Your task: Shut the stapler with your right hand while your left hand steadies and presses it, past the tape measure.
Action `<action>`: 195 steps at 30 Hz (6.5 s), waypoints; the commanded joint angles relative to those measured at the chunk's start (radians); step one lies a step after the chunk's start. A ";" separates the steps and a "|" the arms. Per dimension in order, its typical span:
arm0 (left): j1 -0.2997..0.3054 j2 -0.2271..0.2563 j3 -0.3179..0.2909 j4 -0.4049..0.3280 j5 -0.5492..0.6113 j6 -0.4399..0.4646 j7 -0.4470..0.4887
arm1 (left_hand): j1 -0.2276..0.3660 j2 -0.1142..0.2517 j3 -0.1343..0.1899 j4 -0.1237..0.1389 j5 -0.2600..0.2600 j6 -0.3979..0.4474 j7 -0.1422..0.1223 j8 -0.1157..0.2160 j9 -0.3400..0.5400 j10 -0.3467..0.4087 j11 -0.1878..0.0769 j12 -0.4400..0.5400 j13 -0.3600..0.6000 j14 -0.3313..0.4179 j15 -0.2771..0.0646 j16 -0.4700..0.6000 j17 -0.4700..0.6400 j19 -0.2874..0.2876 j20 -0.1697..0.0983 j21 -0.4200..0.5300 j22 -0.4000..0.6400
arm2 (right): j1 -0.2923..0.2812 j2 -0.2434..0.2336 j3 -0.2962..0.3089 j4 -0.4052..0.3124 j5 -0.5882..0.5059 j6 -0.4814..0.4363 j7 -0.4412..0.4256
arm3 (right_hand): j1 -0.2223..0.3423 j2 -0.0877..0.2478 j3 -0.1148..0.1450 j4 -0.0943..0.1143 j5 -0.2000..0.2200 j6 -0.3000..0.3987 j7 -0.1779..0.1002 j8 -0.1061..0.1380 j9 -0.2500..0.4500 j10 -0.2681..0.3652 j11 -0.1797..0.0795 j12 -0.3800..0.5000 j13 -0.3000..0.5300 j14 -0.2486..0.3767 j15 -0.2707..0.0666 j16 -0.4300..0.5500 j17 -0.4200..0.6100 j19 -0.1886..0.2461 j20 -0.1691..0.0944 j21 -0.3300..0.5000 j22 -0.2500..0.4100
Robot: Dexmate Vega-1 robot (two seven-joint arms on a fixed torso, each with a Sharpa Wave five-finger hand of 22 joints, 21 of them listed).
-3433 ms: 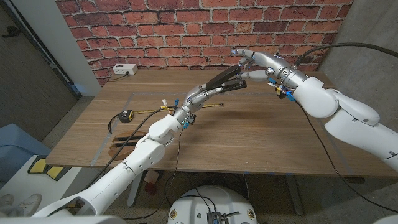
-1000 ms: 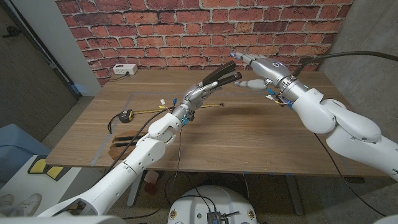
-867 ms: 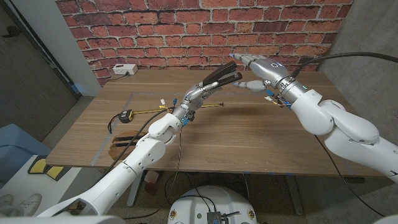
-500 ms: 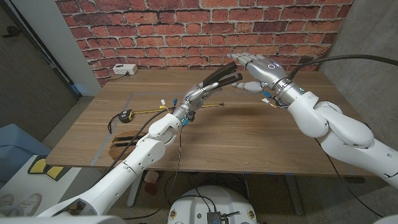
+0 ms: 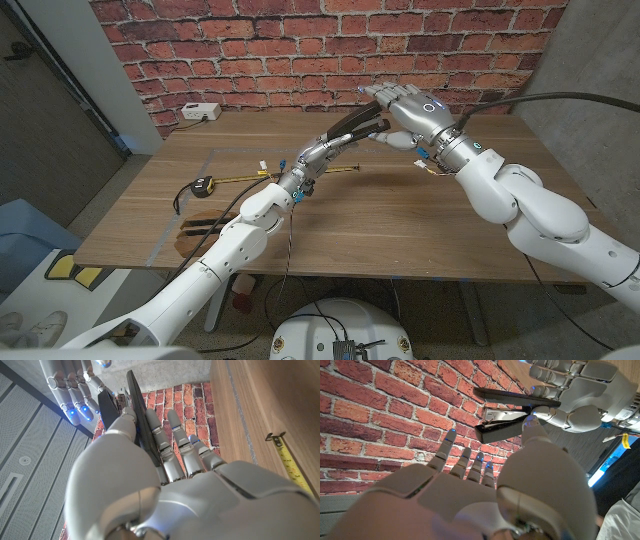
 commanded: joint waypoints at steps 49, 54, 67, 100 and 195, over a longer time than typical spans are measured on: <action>0.006 0.003 -0.004 0.007 -0.017 -0.004 -0.017 | 0.099 0.093 0.005 0.000 -0.002 0.107 0.011 -0.011 -0.007 0.047 -0.039 0.004 0.002 0.006 -0.163 -0.009 0.014 0.002 -0.001 -0.006 0.004 | 0.092 0.128 -0.225 0.174 -0.719 -0.065 0.059 | 0.181 0.018 0.065 -0.025 0.002 -0.106 -0.037 -0.001 0.000 -0.156 -0.023 -0.001 -0.047 -0.241 -0.072 -0.018 -0.126 -0.110 -0.139 -0.180 -0.001; -0.001 0.001 0.000 0.011 -0.014 0.001 -0.019 | 0.100 0.094 0.006 0.000 -0.002 0.107 0.012 -0.013 -0.007 0.048 -0.039 0.004 0.002 0.007 -0.163 -0.010 0.015 0.002 -0.001 -0.007 0.004 | 0.101 0.142 -0.238 0.193 -0.735 -0.075 0.044 | 0.200 0.031 0.076 -0.027 0.009 -0.101 -0.047 0.003 0.000 -0.145 -0.036 0.006 -0.050 -0.237 -0.086 -0.012 -0.134 -0.105 -0.154 -0.188 -0.001; -0.009 -0.008 0.005 0.028 -0.015 0.000 -0.031 | 0.100 0.094 0.005 0.000 -0.003 0.108 0.013 -0.015 -0.009 0.049 -0.039 0.004 0.002 0.007 -0.163 -0.011 0.018 0.002 -0.001 -0.007 0.004 | 0.103 0.154 -0.246 0.224 -0.682 -0.094 -0.050 | 0.263 0.076 0.100 -0.013 0.024 0.007 -0.070 0.037 -0.002 0.054 -0.093 0.077 -0.039 -0.007 -0.181 0.094 -0.172 0.053 -0.168 -0.210 0.001; -0.018 -0.036 -0.003 0.098 -0.089 -0.023 -0.148 | 0.069 0.067 -0.008 0.001 -0.005 0.076 -0.001 -0.028 0.018 0.023 -0.041 0.001 0.011 -0.053 -0.151 -0.056 0.015 -0.027 0.047 -0.018 0.005 | 0.109 0.154 -0.256 0.280 -0.517 -0.104 -0.269 | 0.325 0.091 0.091 -0.005 0.001 0.365 -0.117 0.116 0.002 0.359 -0.122 0.153 0.009 0.179 -0.197 0.234 -0.084 0.227 -0.179 -0.216 0.011; 0.011 -0.052 -0.034 0.217 -0.126 -0.176 -0.368 | -0.242 -0.045 -0.129 0.025 -0.010 -0.547 -0.054 -0.095 -0.058 -0.640 0.023 -0.150 -0.032 -0.559 0.007 -0.121 -0.161 -0.179 0.177 -0.034 0.015 | 0.039 0.225 -0.159 0.258 -0.061 -0.079 -0.453 | 0.235 0.107 0.114 0.065 -0.026 0.695 -0.083 0.152 0.013 0.785 -0.120 0.153 -0.102 0.445 -0.203 0.246 -0.095 0.317 -0.203 -0.187 0.018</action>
